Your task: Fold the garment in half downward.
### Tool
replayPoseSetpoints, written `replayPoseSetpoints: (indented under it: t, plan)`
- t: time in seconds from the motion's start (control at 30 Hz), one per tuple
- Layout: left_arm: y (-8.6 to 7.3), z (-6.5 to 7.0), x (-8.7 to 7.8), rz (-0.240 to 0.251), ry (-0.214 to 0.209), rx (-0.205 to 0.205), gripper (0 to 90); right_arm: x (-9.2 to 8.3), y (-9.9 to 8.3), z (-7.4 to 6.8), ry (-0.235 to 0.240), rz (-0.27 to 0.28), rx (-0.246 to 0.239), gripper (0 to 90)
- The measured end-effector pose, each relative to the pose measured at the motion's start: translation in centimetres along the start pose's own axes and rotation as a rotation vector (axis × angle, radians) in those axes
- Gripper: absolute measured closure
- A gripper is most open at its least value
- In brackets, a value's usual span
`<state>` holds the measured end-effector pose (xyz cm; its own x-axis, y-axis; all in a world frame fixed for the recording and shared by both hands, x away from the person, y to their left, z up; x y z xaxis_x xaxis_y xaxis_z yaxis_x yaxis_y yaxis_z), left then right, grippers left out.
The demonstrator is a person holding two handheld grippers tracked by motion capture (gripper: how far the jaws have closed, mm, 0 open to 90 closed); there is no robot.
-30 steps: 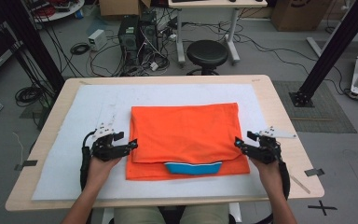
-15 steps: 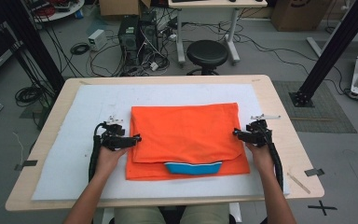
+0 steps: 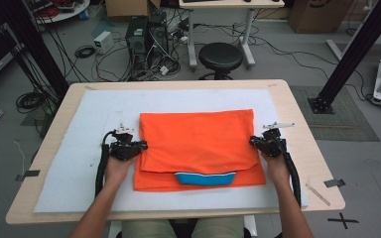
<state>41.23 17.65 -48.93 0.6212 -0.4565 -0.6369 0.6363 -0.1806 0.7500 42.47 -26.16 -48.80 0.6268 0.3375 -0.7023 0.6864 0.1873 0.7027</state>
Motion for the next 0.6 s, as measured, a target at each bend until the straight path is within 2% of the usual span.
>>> replayPoseSetpoints:
  t: [0.07,0.2,0.37,0.5,0.57,0.6]
  plan:
    - [0.1,-0.3,0.2,0.012,-0.016,-0.029,84.0,-0.6,-0.2,0.2,-0.036,0.023,-0.006,88.4]
    - [0.4,-0.2,0.5,0.024,-0.018,-0.037,84.1,-1.4,-0.3,0.7,-0.041,0.058,0.02,88.6]
    - [0.7,0.2,0.7,0.025,-0.019,-0.039,84.2,-1.3,-0.3,0.9,-0.083,0.058,0.008,88.5]
    - [0.5,0.1,0.6,0.031,-0.01,-0.037,84.1,-0.9,-0.2,1.2,-0.083,0.051,0.018,88.4]
    - [0.4,0.0,0.6,0.036,-0.01,-0.037,83.4,-0.8,-0.3,1.0,-0.085,0.056,0.002,84.2]
    - [0.3,0.0,0.6,0.039,-0.014,-0.044,81.4,-0.8,-0.3,1.0,-0.077,0.055,0.005,76.5]
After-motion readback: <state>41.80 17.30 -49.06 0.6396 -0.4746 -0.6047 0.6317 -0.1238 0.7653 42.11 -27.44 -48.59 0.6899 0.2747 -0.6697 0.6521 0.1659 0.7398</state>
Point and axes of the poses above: each handheld gripper's, and its own axes: x roughly forward along the jaws, y roughly out of its top, z roughly to its right, the point moved 6 cm from there along x, roughly forward along the jaws, and after that the axes turned 1 degree about x, right-handed, at the moved point
